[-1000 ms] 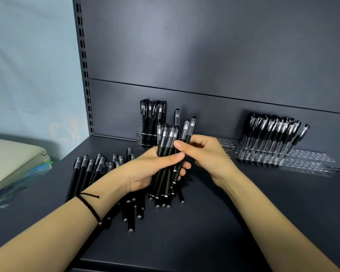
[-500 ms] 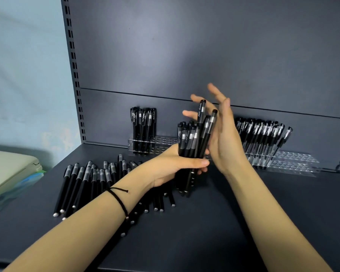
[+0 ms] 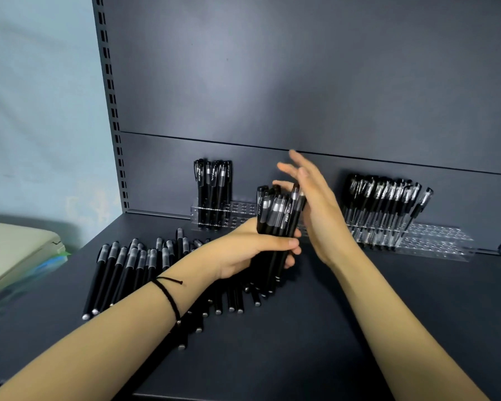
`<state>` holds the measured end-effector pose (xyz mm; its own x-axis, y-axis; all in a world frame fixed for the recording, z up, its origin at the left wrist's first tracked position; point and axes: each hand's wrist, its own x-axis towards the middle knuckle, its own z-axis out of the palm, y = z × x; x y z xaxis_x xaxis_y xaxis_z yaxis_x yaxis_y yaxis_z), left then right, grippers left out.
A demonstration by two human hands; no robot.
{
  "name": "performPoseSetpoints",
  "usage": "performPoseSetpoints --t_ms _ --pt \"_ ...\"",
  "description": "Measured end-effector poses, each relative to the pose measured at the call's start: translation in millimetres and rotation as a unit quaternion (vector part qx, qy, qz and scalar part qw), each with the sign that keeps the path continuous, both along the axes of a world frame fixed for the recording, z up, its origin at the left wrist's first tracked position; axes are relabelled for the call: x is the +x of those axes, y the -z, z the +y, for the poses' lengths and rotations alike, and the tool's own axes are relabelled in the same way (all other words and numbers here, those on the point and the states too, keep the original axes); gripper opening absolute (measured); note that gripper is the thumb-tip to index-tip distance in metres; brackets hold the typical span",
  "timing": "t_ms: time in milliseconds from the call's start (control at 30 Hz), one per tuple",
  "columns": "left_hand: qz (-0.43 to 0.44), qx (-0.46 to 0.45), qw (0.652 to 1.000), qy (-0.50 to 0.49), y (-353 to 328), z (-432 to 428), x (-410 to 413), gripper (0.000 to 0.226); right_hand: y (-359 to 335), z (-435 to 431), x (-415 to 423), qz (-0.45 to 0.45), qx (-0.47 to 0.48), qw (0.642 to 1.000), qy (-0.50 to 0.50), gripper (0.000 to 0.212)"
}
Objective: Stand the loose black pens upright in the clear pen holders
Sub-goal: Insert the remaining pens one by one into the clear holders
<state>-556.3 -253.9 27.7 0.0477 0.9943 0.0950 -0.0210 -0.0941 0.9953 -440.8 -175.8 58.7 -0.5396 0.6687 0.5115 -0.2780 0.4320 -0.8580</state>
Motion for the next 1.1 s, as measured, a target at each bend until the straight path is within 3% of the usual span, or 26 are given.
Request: performPoseSetpoints --t_ms 133,267,467,600,700,900,1100 --pt "0.044 0.021 0.999 -0.018 -4 -10 -20 0.015 11 0 -5 0.002 -0.028 0.997 0.071 0.035" --pt "0.059 0.018 0.997 -0.055 3 -14 -37 0.024 18 -4 -19 -0.001 -0.056 0.994 0.094 0.023" --pt "-0.027 0.039 0.993 -0.108 -4 -17 -65 0.014 -13 -1 -48 -0.023 0.014 0.997 0.068 0.030" --pt "-0.120 0.041 0.975 -0.181 -4 -16 -89 0.022 -39 16 -73 0.073 -0.011 0.993 0.091 0.024" --pt "-0.144 0.039 0.958 -0.245 1 -16 -104 0.016 -50 37 -83 0.104 0.018 0.981 0.163 0.028" --pt "-0.081 0.016 0.962 -0.260 7 -14 -110 0.021 -30 55 -106 -0.011 0.149 0.961 0.234 0.034" --pt "-0.144 0.044 0.955 -0.256 7 -12 -107 0.016 -10 59 -123 -0.045 0.168 0.954 0.244 0.027"
